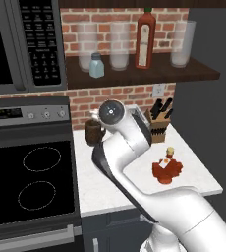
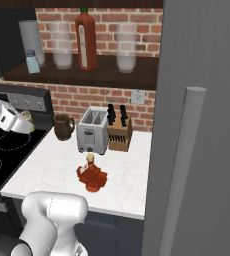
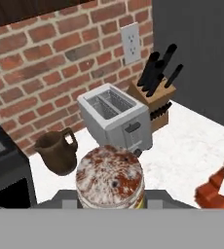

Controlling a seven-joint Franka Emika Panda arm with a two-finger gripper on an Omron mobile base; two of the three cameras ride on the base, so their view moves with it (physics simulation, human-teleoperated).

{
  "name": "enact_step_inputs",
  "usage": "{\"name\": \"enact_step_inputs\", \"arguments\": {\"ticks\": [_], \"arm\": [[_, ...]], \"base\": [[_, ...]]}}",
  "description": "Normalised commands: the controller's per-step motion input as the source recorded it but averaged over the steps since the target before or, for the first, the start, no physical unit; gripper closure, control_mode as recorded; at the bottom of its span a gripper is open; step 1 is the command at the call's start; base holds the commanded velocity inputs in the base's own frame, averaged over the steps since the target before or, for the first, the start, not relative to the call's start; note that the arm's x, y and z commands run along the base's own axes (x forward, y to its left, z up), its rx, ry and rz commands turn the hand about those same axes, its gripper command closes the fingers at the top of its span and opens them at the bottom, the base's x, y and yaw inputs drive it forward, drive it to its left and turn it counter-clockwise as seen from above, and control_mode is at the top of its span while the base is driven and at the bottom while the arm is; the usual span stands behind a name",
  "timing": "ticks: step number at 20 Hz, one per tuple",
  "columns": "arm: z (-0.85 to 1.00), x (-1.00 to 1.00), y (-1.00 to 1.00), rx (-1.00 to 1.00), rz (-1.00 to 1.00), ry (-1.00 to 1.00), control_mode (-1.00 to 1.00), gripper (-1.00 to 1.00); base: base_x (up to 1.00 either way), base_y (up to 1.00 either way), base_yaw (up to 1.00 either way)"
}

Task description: Put the shaker and condiment bottle from the counter next to their counterparts in the cabinet.

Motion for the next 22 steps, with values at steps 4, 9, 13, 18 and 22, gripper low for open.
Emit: {"name": "enact_step_inputs", "arguments": {"ticks": [4,9,13,18,22], "arm": [[0.71,-0.40,0.00,-0.13,0.43,0.00,-1.00,1.00],[0.67,-0.48,0.00,-0.15,0.42,0.00,-1.00,1.00],[0.44,-0.23,0.00,-0.08,0.31,0.00,-1.00,1.00],[0.32,-0.09,-0.01,-0.02,0.27,0.00,-1.00,1.00],[0.03,0.00,-0.04,0.07,0.03,-0.01,-1.00,1.00]], "base": [[0.00,0.00,0.00],[0.00,0.00,0.00],[0.00,0.00,0.00],[0.00,0.00,0.00],[0.00,0.00,0.00]]}}
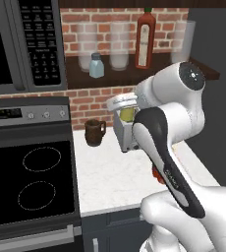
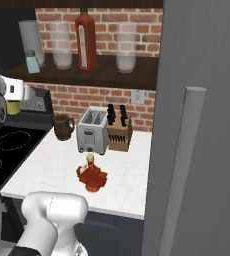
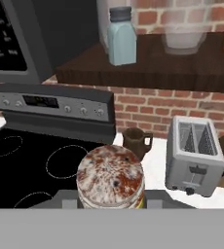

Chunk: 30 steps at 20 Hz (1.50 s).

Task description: Put the shaker and condiment bottle from the counter next to their counterparts in the cabinet.

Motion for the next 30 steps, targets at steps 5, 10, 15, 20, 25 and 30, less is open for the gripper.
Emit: {"name": "enact_step_inputs", "arguments": {"ticks": [5,10,15,20,25,30], "arm": [[0.26,0.00,-0.41,0.14,0.05,-0.06,-1.00,1.00],[0.75,0.00,-0.36,0.03,0.18,-0.13,-1.00,1.00],[0.66,0.27,-0.25,0.00,0.19,-0.14,-1.00,1.00],[0.21,0.22,-0.09,-0.09,0.20,-0.15,-1.00,1.00],[0.00,0.00,0.00,-0.07,0.02,-0.05,-1.00,1.00],[0.00,0.05,0.00,0.00,0.00,-0.02,-1.00,1.00]], "base": [[0.00,0.00,0.00],[0.00,0.00,0.00],[0.00,0.00,0.00],[0.00,0.00,0.00],[0.00,0.00,0.00],[0.00,0.00,0.00]]}}
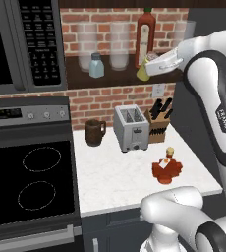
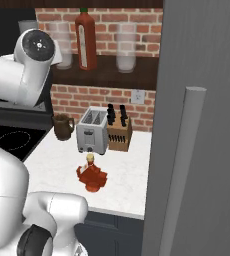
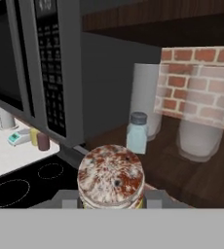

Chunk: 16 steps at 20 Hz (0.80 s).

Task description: Put the shaker and condiment bottle from the counter next to their counterparts in the cabinet.

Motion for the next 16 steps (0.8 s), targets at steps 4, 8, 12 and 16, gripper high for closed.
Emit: {"name": "enact_step_inputs", "arguments": {"ticks": [4,8,12,16], "arm": [[0.00,0.39,0.05,-0.02,0.00,-0.01,-1.00,1.00],[0.00,0.27,0.16,-0.03,0.00,0.00,-1.00,1.00],[-0.11,0.18,0.04,-0.16,0.00,0.07,-1.00,1.00],[0.00,0.20,0.09,-0.01,0.00,0.01,-1.00,1.00]], "base": [[0.00,0.00,0.00],[0.00,0.00,0.00],[0.00,0.00,0.00],[0.00,0.00,0.00]]}}
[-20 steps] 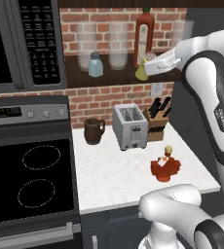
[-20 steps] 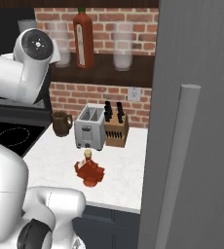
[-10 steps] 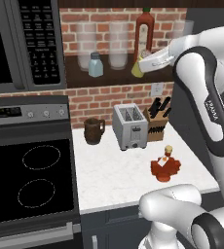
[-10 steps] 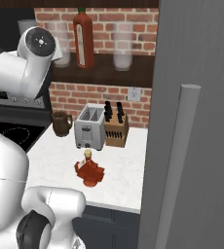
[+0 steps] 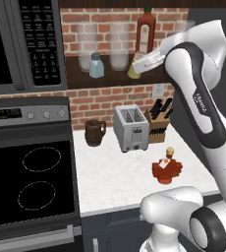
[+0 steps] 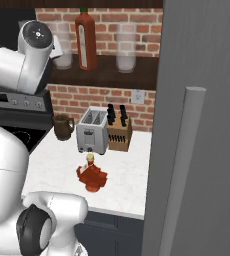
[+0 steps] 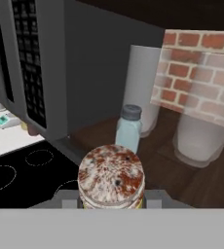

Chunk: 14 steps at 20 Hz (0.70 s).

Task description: Put the shaker and condiment bottle from the counter next to their counterparts in the cabinet.

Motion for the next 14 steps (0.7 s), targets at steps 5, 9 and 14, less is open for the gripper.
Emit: {"name": "enact_step_inputs", "arguments": {"ticks": [5,9,14], "arm": [[-0.01,0.24,0.08,0.00,0.00,0.00,-1.00,1.00],[-0.09,0.23,0.10,0.00,0.00,0.00,-1.00,1.00],[-0.07,0.17,0.02,-0.03,0.00,0.00,-1.00,1.00]], "base": [[0.00,0.00,0.00],[0.00,0.00,0.00],[0.00,0.00,0.00]]}}
